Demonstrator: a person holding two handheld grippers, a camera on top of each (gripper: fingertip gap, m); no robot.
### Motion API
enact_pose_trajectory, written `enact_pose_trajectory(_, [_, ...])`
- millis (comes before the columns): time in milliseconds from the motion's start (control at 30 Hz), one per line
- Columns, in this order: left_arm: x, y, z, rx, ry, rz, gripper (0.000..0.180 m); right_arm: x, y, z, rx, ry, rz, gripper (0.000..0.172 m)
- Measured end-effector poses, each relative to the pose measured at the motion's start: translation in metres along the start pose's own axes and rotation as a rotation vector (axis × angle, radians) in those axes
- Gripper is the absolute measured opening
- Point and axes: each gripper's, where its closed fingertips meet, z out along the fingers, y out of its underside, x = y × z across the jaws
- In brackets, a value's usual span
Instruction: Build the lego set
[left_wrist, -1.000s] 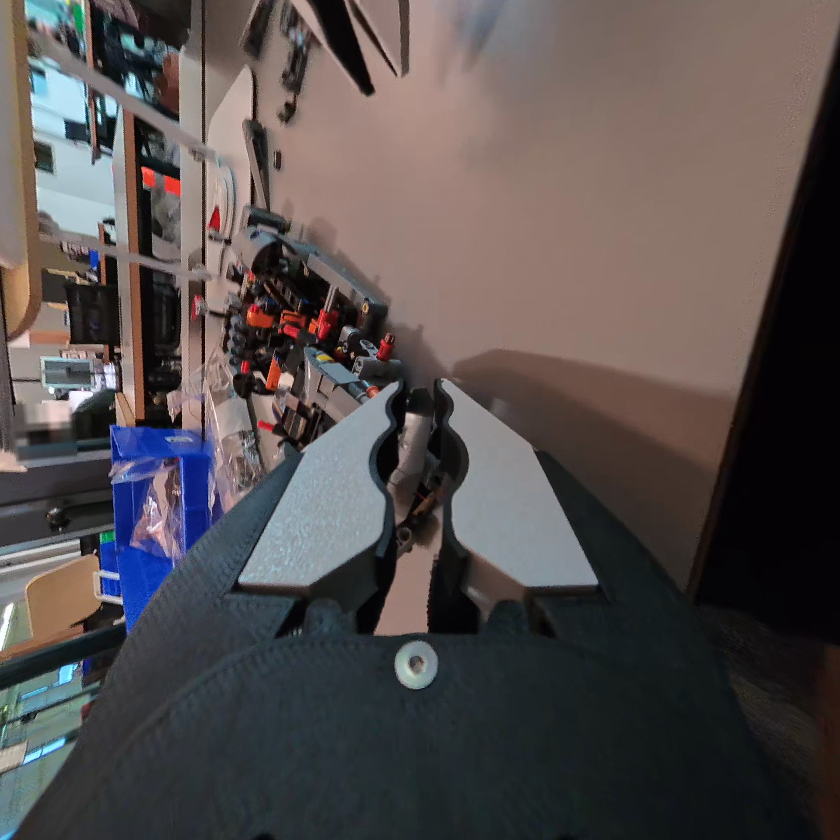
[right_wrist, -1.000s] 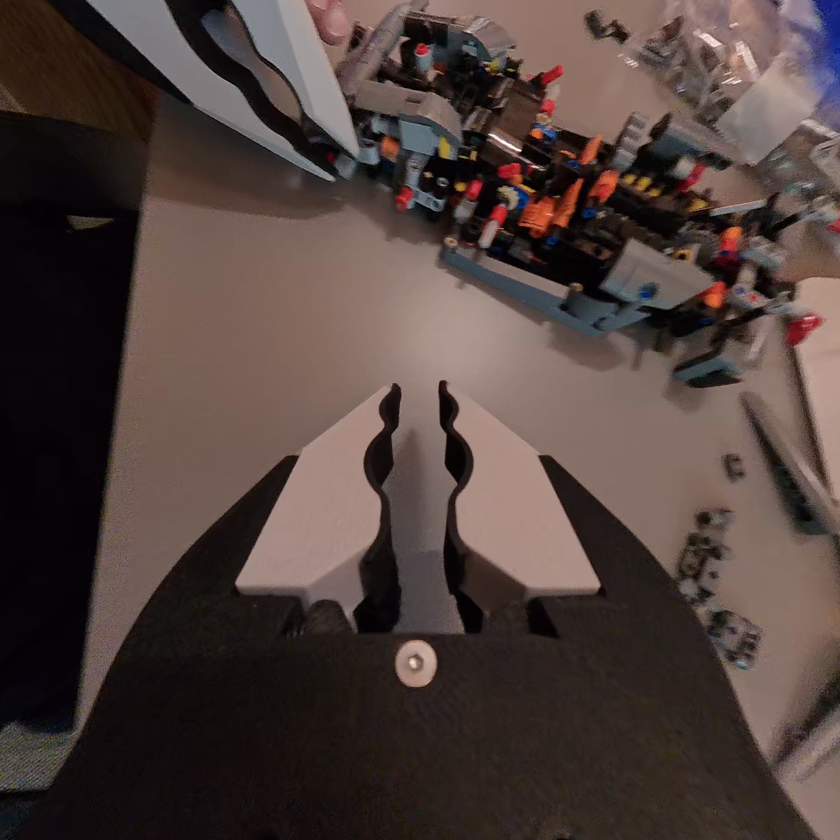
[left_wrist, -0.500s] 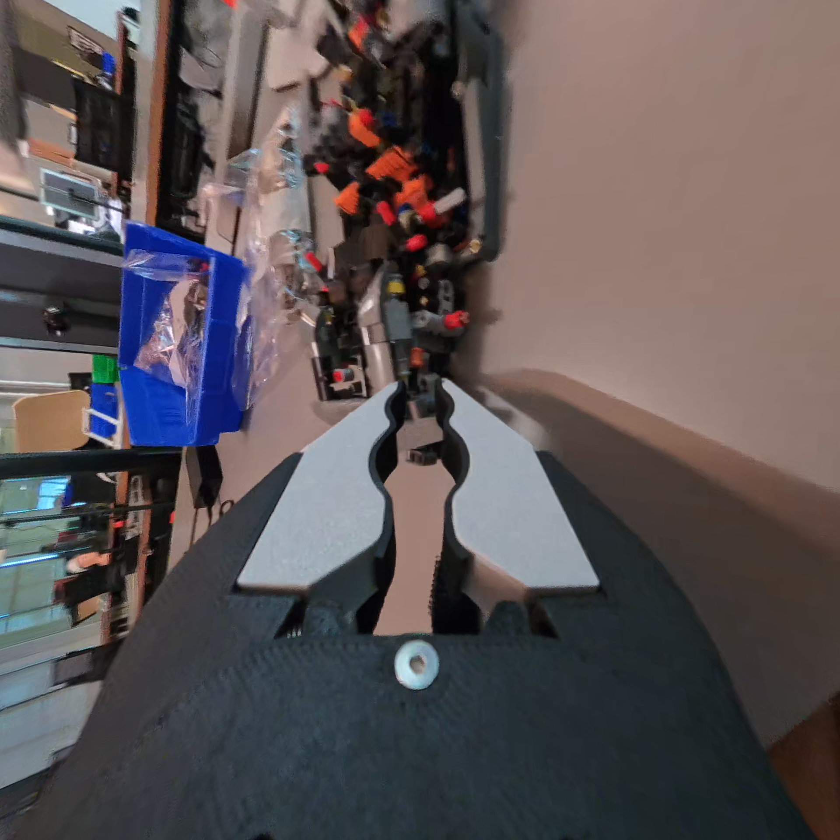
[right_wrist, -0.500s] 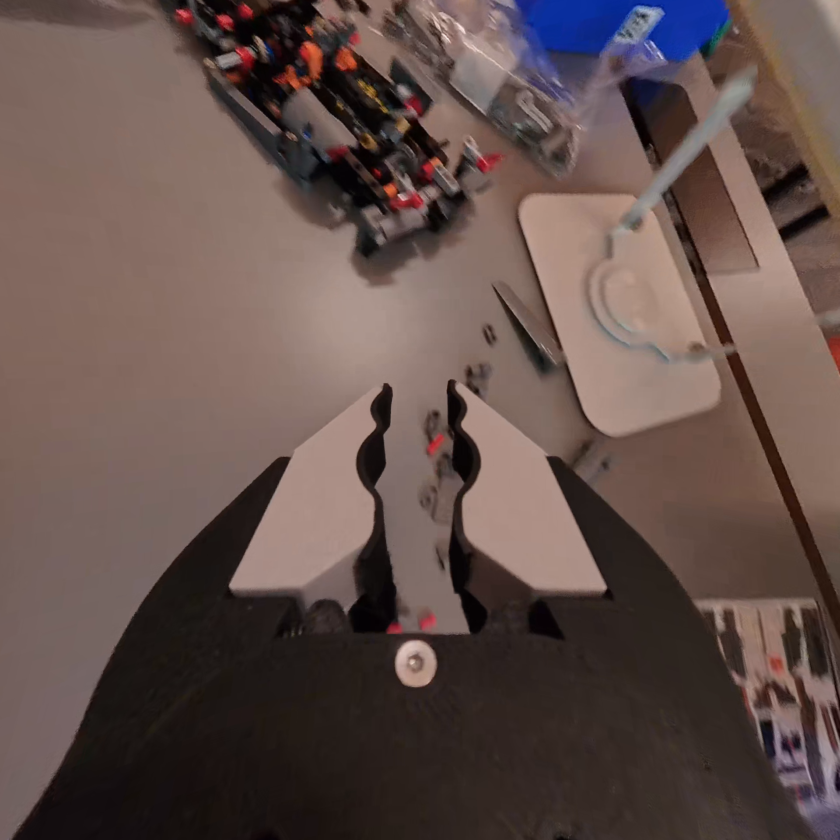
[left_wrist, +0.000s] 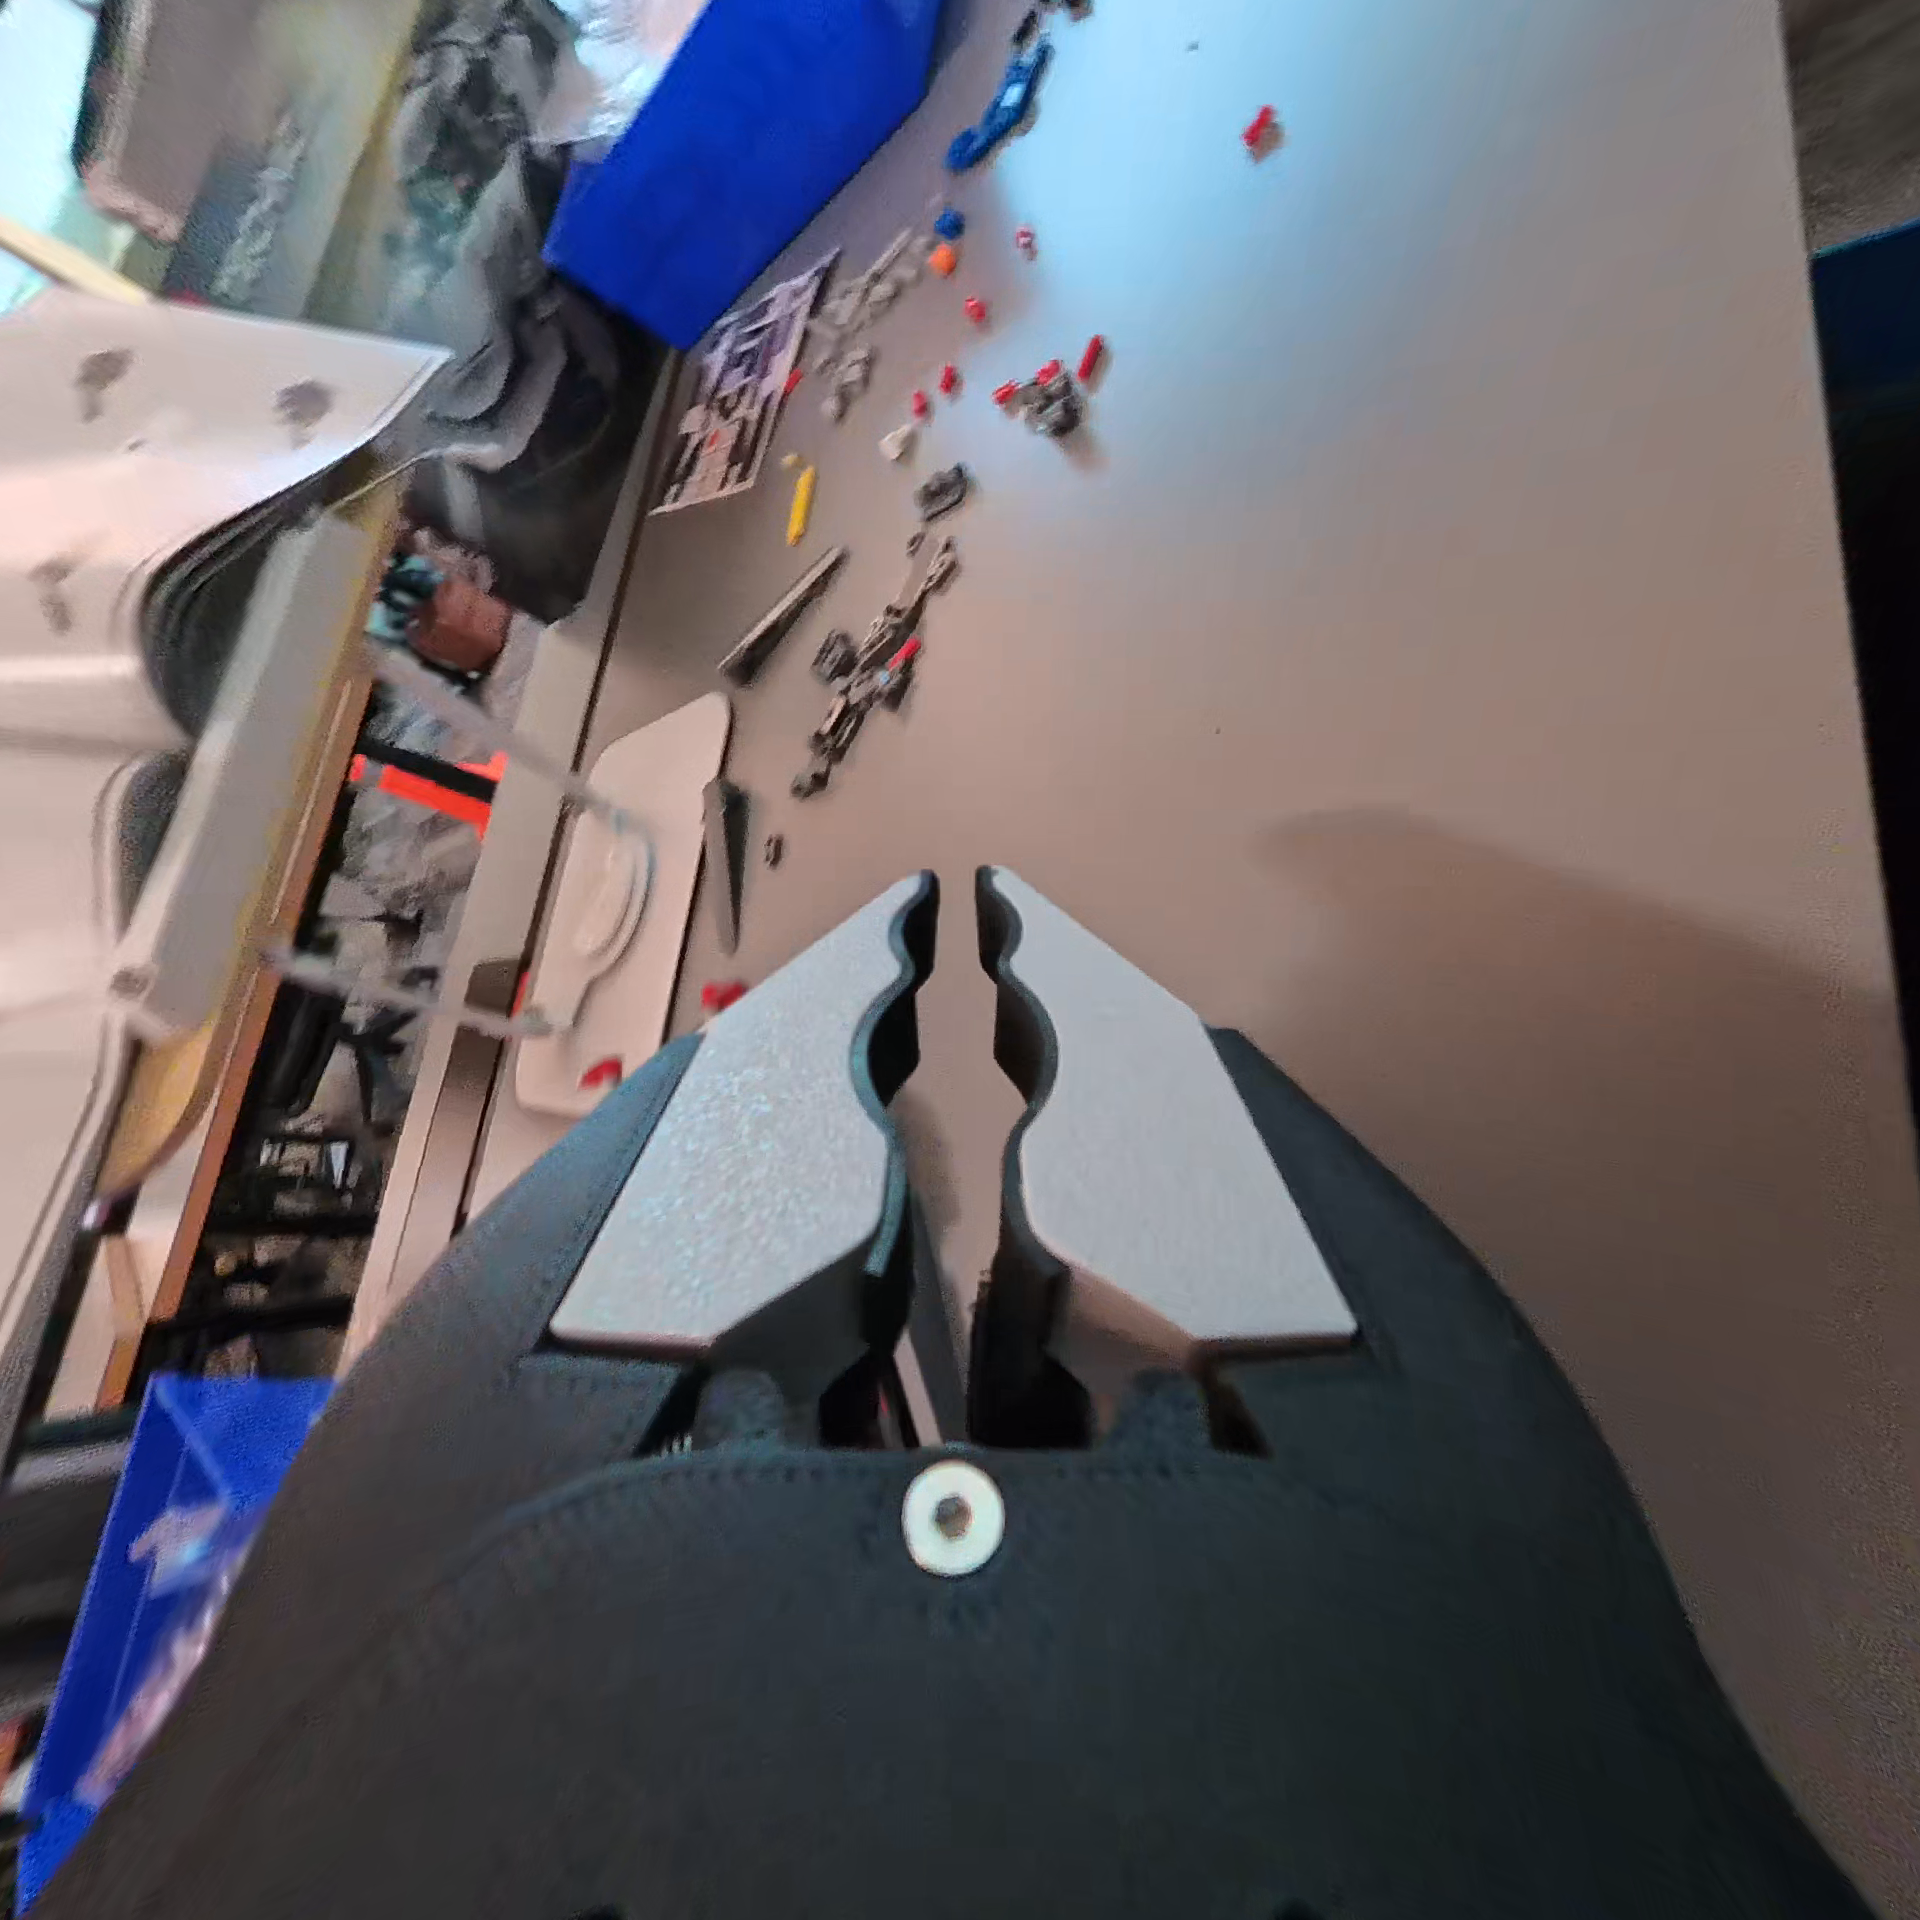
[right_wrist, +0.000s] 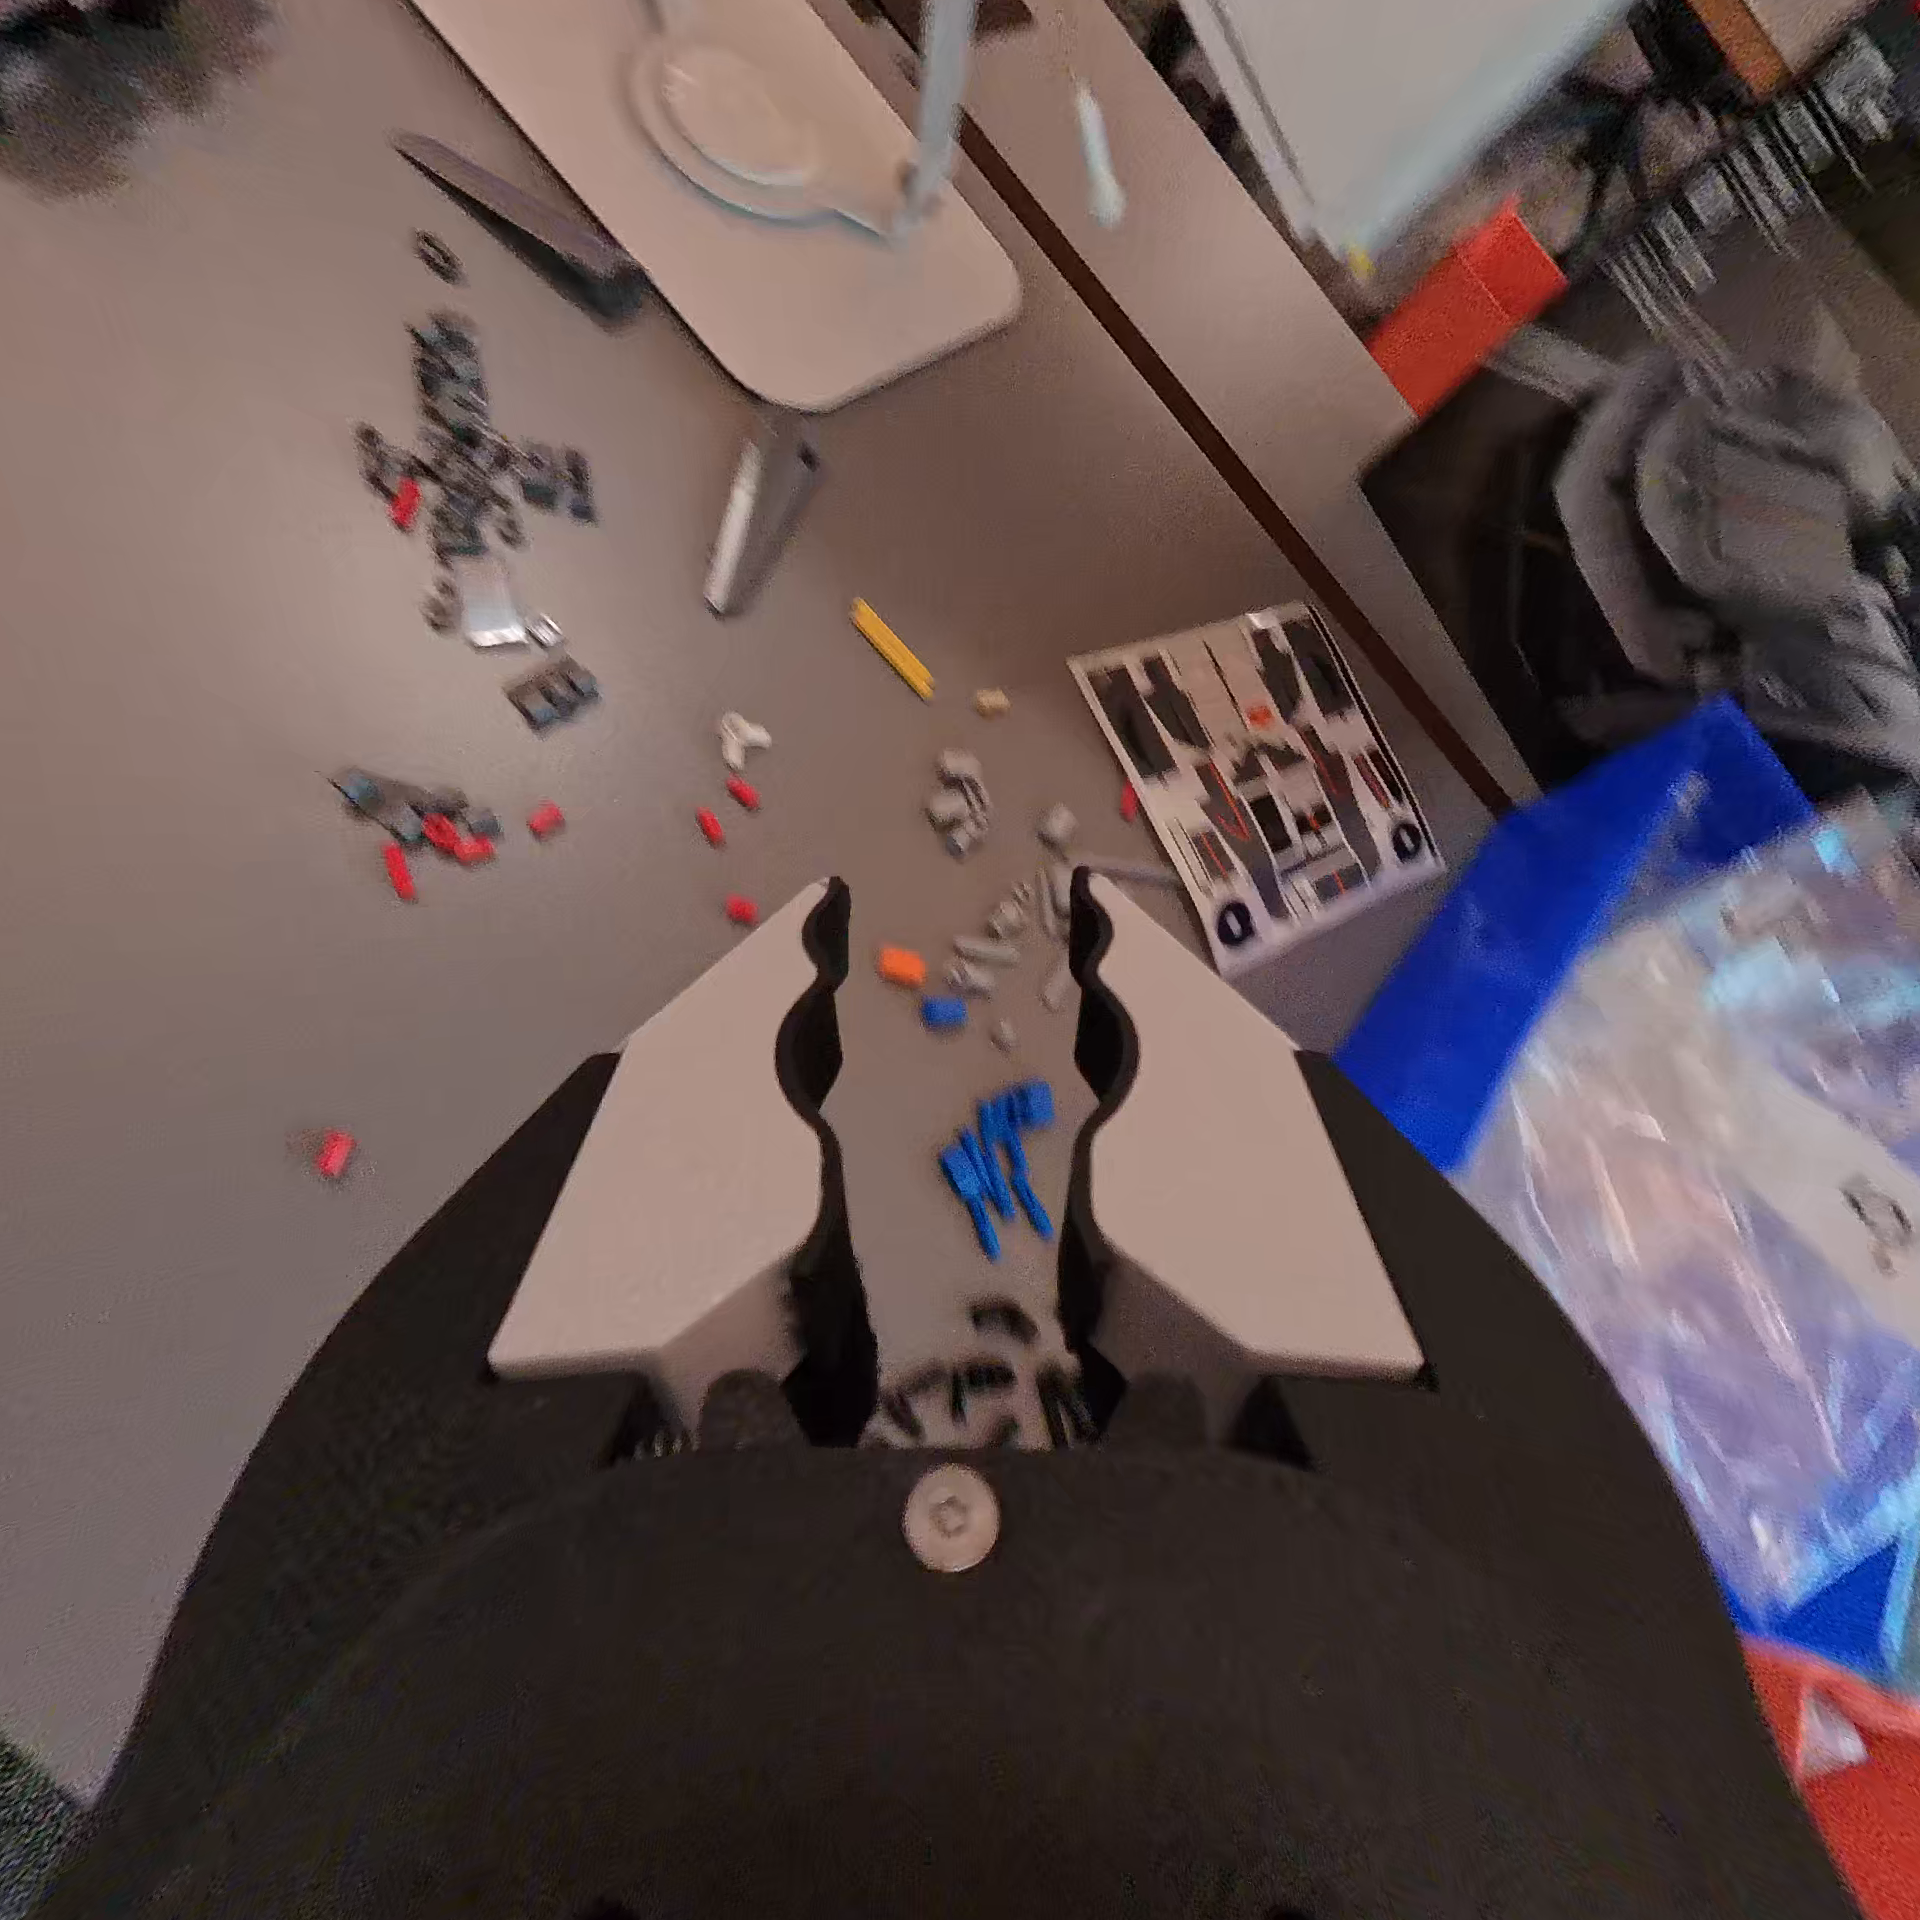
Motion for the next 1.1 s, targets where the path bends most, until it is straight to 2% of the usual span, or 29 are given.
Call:
enact_pose_trajectory(133, [0.007, -0.026, 0.041, 0.028, 0.083, 0.075, 0.006, 0.040, 0.062, -0.044, -0.113, 0.102, 0.053, 0.032])
enact_pose_trajectory(233, [0.013, -0.036, 0.070, 0.033, 0.123, 0.112, 0.004, 0.054, 0.114, -0.066, -0.213, 0.113, 0.102, 0.028])
enact_pose_trajectory(300, [0.016, -0.042, 0.087, 0.046, 0.127, 0.125, 0.001, 0.055, 0.141, -0.073, -0.241, 0.090, 0.137, 0.022])
enact_pose_trajectory(433, [0.012, -0.048, 0.112, 0.053, 0.096, 0.131, 0.003, 0.056, 0.184, -0.074, -0.274, 0.058, 0.168, 0.022])
enact_pose_trajectory(533, [0.018, -0.050, 0.126, 0.057, 0.119, 0.094, 0.004, 0.057, 0.195, -0.061, -0.232, 0.013, 0.173, 0.028])
enact_pose_trajectory(633, [0.024, -0.046, 0.135, 0.042, 0.122, 0.083, 0.004, 0.067, 0.194, -0.044, -0.184, 0.022, 0.128, 0.020])
enact_pose_trajectory(733, [0.028, -0.040, 0.142, 0.024, 0.131, 0.071, 0.005, 0.074, 0.195, -0.026, -0.183, -0.028, 0.087, 0.019])
enact_pose_trajectory(867, [0.028, -0.033, 0.147, -0.001, 0.134, 0.050, 0.005, 0.085, 0.197, -0.006, -0.217, -0.096, 0.132, 0.016])
enact_pose_trajectory(1100, [0.030, -0.020, 0.155, -0.038, 0.139, 0.045, 0.003, 0.087, 0.197, 0.005, -0.227, -0.120, 0.130, 0.017])
